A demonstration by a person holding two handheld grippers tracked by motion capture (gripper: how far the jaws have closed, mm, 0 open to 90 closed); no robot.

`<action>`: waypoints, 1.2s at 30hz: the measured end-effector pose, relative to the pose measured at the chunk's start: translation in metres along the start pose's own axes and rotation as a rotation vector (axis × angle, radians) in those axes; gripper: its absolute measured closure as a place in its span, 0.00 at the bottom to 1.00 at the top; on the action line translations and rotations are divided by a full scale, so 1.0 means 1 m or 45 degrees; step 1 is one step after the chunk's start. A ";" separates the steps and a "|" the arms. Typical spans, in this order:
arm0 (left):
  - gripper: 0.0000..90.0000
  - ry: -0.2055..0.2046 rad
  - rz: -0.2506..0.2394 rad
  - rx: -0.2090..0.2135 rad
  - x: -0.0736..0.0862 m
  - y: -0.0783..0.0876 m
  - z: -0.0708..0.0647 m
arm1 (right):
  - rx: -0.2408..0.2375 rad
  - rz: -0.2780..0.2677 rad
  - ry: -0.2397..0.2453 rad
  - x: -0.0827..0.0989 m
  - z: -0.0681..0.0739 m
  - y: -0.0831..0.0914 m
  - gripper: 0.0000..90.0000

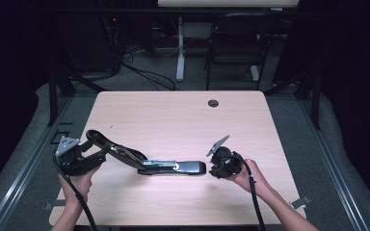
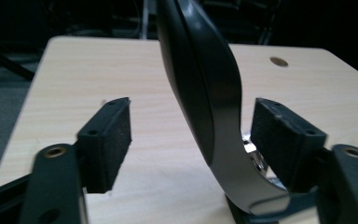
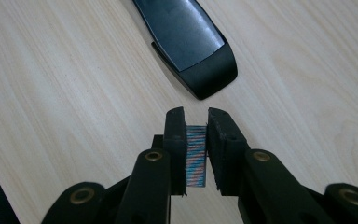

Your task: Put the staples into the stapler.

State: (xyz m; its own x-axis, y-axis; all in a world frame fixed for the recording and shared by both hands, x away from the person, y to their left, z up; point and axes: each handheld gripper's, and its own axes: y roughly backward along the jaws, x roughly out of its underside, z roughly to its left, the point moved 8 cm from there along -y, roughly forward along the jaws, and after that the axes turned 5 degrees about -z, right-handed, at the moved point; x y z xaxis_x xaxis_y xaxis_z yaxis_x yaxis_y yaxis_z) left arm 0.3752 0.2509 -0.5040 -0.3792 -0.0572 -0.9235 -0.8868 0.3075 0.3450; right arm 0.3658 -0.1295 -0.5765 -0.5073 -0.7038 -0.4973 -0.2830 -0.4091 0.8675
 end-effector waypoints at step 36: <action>0.65 -0.040 -0.046 -0.023 -0.003 -0.004 -0.008 | -0.016 -0.126 0.124 -0.046 -0.017 -0.001 0.87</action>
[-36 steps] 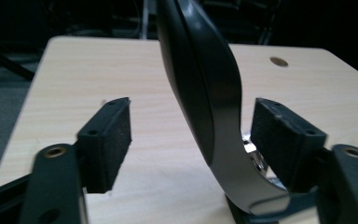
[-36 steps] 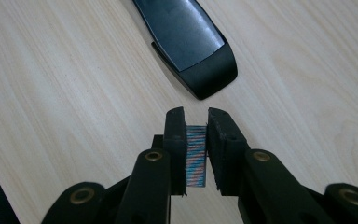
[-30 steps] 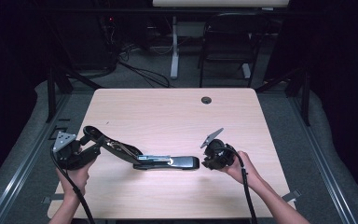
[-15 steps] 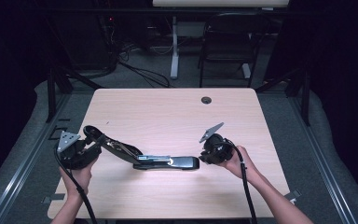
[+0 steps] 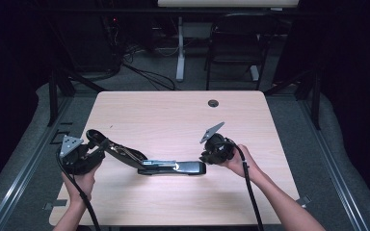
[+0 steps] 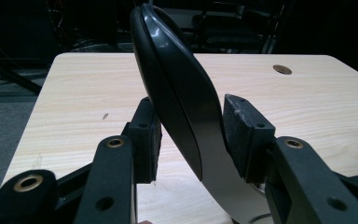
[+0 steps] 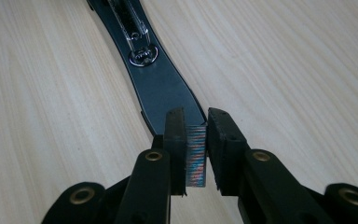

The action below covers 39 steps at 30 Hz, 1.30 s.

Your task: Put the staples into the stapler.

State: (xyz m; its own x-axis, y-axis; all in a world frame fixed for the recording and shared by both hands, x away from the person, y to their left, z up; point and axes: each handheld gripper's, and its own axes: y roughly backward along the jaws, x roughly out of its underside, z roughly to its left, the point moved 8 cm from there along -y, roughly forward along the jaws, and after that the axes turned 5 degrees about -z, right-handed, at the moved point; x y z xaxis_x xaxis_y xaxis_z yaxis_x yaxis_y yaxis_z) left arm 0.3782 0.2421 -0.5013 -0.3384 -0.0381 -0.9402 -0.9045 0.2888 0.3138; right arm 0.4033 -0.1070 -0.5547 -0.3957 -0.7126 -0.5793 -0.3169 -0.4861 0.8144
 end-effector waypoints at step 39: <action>0.65 0.003 -0.005 0.008 0.000 0.000 0.000 | -0.180 -0.117 0.185 -0.051 0.013 -0.032 0.87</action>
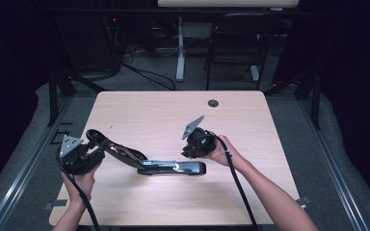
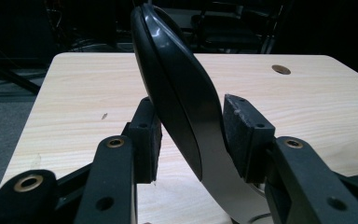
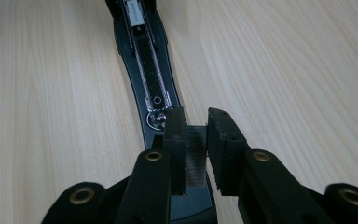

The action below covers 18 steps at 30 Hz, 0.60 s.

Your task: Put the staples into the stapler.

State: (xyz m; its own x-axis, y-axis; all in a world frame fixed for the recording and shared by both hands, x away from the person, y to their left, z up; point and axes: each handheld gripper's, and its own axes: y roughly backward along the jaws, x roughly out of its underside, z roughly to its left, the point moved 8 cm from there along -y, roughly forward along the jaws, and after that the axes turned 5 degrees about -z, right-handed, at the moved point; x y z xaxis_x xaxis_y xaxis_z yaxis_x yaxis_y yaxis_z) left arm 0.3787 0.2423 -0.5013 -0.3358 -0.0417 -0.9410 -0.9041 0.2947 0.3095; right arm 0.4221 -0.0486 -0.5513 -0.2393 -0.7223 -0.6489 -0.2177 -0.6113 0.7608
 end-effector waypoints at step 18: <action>0.65 -0.002 0.002 -0.010 0.000 0.000 0.000 | -0.045 -0.007 0.075 -0.014 0.005 -0.006 0.87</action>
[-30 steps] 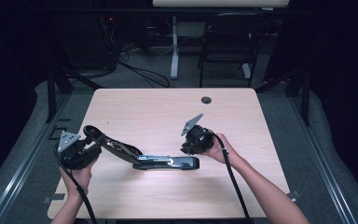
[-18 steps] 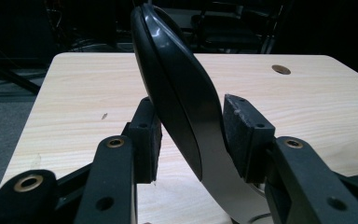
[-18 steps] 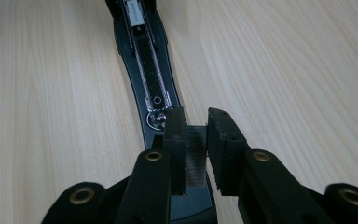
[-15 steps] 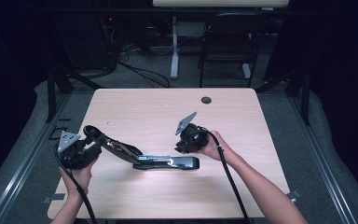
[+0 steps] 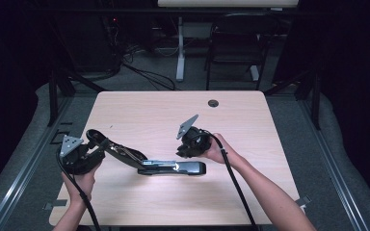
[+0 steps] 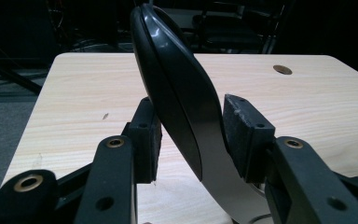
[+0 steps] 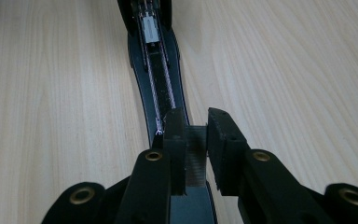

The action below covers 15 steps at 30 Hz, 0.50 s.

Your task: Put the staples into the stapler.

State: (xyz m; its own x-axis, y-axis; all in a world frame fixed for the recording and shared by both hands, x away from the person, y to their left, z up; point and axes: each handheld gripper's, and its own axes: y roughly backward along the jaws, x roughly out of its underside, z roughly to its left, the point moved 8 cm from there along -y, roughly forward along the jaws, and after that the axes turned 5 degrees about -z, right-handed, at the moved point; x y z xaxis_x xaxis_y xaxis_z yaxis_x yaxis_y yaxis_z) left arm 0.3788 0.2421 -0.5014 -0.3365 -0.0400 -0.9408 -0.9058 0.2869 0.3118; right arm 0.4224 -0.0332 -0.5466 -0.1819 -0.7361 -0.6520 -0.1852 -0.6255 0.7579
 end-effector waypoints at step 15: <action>0.65 0.000 0.002 -0.001 0.000 0.000 0.000 | -0.062 -0.010 0.061 -0.017 0.006 -0.009 0.87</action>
State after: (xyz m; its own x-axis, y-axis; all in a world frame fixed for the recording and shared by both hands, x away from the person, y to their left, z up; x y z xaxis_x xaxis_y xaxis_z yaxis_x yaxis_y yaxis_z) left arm 0.3786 0.2421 -0.5013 -0.3377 -0.0392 -0.9404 -0.9056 0.2861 0.3132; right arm 0.4212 -0.0134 -0.5430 -0.1341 -0.7418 -0.6571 -0.1393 -0.6424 0.7536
